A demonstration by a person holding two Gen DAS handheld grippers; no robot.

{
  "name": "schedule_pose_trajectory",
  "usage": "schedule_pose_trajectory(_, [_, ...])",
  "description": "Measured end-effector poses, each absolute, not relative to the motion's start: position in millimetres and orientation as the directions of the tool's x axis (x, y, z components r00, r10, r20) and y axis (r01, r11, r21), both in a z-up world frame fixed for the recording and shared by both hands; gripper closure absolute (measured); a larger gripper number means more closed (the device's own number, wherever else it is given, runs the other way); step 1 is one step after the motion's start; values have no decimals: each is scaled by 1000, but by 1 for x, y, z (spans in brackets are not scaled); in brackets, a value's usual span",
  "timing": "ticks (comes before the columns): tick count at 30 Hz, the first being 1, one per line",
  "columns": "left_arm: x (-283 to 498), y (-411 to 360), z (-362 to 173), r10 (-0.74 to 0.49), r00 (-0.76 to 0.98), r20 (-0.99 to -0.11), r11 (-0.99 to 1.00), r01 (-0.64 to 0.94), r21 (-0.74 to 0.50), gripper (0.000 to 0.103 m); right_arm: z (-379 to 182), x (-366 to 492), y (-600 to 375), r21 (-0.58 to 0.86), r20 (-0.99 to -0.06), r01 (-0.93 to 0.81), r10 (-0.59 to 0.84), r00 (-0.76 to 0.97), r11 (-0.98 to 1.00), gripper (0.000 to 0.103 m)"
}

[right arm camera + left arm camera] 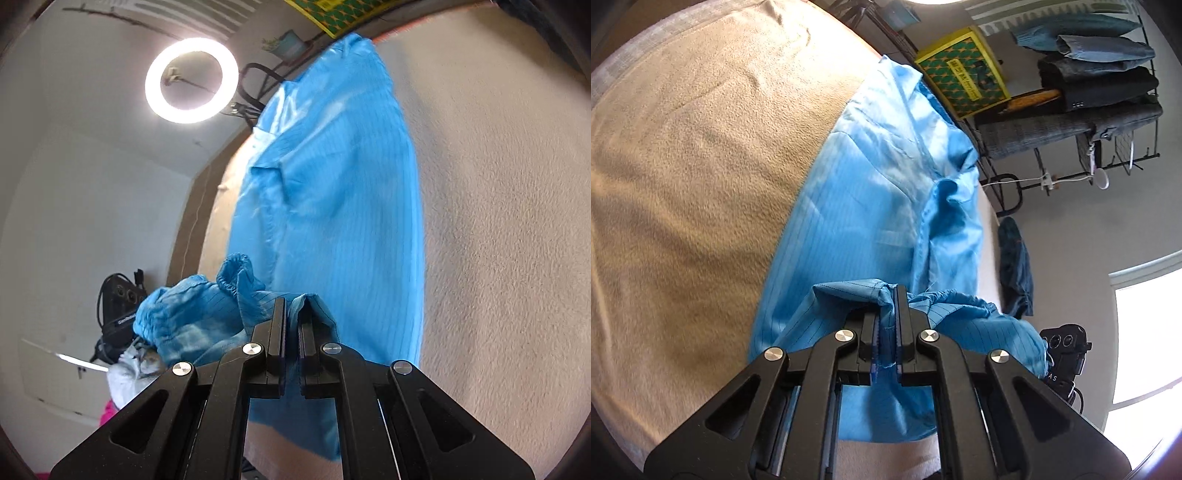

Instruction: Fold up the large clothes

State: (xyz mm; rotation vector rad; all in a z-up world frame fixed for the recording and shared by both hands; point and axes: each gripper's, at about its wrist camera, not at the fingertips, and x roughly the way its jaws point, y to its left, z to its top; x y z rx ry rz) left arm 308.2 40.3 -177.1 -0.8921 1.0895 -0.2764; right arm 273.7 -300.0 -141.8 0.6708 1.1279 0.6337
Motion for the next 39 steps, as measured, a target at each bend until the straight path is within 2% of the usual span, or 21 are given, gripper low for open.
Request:
schedule_pose_trajectory(2, [312,41,-177,-585,470,-661,645,-224,-730,97,-145,277,-305,759,-597,-94,745,298,645,96])
schedule_pose_trajectory(3, [313,42,-177,-585,472,-660,644,-224,-731,88,-146,278,-307,762,-597,-84,746,296,643,95])
schedule_pose_trajectory(4, [314,44,-176,-579,478,-660,642,-231,-731,74,-147,280,-310,770,-588,-80,754,293,632,94])
schedule_pose_trajectory(6, [314,50,-173,-568,501,-652,633,-240,-736,57,-145,281,-316,786,-571,-77,768,291,614,87])
schedule_pose_trajectory(7, [313,52,-171,-565,511,-648,628,-242,-739,54,-143,281,-319,792,-562,-78,773,294,605,79])
schedule_pose_trajectory(10, [313,59,-165,-555,536,-637,629,-231,-742,54,-130,277,-328,804,-527,-93,777,346,587,51])
schedule_pose_trajectory(11, [312,60,-163,-545,538,-643,641,-227,-733,54,-127,275,-329,808,-516,-101,780,354,580,49])
schedule_pose_trajectory(14, [308,62,-160,-521,541,-660,680,-204,-704,54,-120,268,-333,803,-505,-136,783,363,581,49])
schedule_pose_trajectory(21, [297,64,-181,-475,483,-736,757,-202,-621,54,-125,233,-329,667,-600,-305,733,319,679,49])
schedule_pose_trajectory(27, [296,58,-189,-439,460,-772,791,-211,-575,54,-120,202,-299,476,-668,-538,684,293,695,49])
schedule_pose_trajectory(29, [297,54,-181,-444,477,-758,786,-197,-585,54,-121,196,-285,378,-711,-589,631,308,714,44])
schedule_pose_trajectory(33, [295,31,-161,-513,485,-708,766,-113,-632,56,-135,191,-267,220,-772,-658,541,334,720,44])
schedule_pose_trajectory(36, [292,-2,-157,-636,415,-650,712,-10,-703,65,-138,196,-266,211,-769,-664,541,341,718,44])
schedule_pose_trajectory(39, [296,-39,-154,-683,340,-646,706,83,-703,65,-137,200,-267,216,-754,-682,563,338,699,44])
